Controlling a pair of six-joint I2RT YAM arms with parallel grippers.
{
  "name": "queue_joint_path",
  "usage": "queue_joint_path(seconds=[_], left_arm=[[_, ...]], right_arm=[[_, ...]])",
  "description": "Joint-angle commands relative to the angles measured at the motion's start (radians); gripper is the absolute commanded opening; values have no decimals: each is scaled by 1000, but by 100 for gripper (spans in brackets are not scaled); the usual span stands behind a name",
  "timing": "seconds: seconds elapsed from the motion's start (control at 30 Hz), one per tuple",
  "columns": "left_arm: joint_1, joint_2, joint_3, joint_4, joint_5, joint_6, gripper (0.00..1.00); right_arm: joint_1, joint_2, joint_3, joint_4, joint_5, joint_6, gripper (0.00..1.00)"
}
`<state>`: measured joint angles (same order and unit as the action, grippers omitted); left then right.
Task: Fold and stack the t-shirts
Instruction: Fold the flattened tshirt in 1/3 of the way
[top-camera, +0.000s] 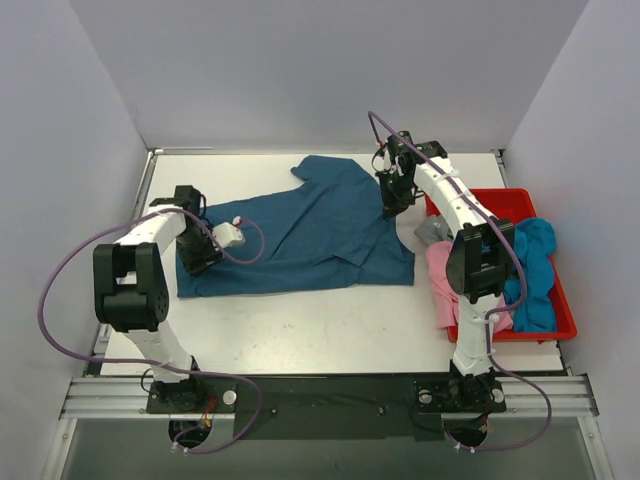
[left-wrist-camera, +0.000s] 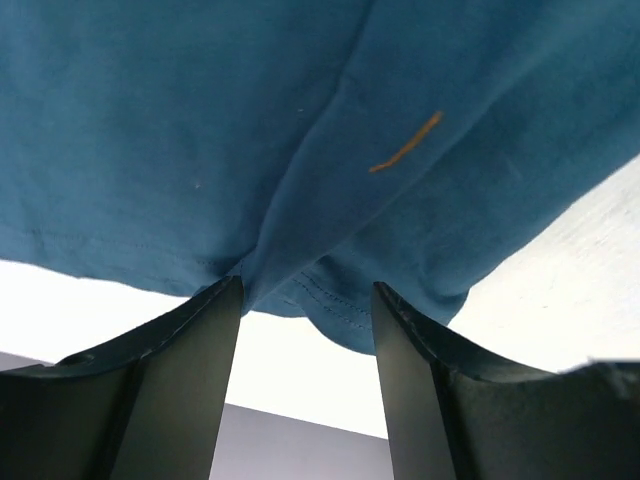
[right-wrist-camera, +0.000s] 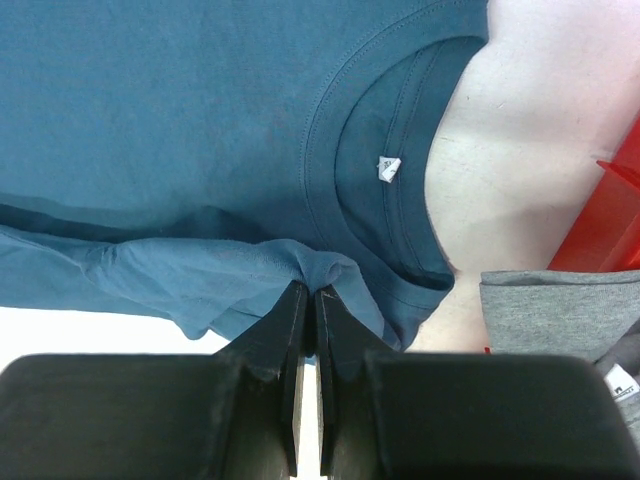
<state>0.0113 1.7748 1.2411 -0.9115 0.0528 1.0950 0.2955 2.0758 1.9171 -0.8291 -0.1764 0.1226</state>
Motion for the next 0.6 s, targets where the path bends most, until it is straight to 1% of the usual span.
queue_joint_path(seconds=[0.0, 0.1, 0.17, 0.2, 0.23, 0.27, 0.3, 0.33, 0.37, 0.4, 0.43, 0.57], left_arm=[[-2, -3, -17, 60, 22, 246, 64], [-2, 52, 14, 134, -27, 203, 64], [-2, 74, 49, 123, -21, 184, 60], [-2, 80, 52, 123, -19, 181, 54], [-2, 84, 46, 132, -27, 181, 50], [-2, 89, 43, 137, -37, 181, 42], [-2, 95, 34, 134, -44, 180, 38], [-2, 98, 34, 117, -44, 181, 30], [-1, 103, 28, 90, -44, 184, 25], [-1, 104, 21, 85, -44, 184, 7], [-1, 98, 9, 94, -74, 177, 0], [7, 48, 12, 99, -93, 94, 0]], right_arm=[[-6, -8, -4, -16, -11, 17, 0], [-7, -19, -15, -15, -20, 17, 0], [-6, -28, -26, -15, -20, 14, 0], [-6, -29, -33, -13, -18, 12, 0], [-6, -31, -35, -11, -17, 11, 0], [-9, -31, -38, -11, -12, 9, 0], [-12, -29, -36, -10, -9, 8, 0], [-13, -29, -35, -11, -5, 12, 0], [-19, -28, -30, -10, -3, 17, 0], [-24, -28, -26, -5, -3, 26, 0], [-32, -31, -23, -1, -9, 38, 0], [-44, -40, -21, 27, -23, 46, 0]])
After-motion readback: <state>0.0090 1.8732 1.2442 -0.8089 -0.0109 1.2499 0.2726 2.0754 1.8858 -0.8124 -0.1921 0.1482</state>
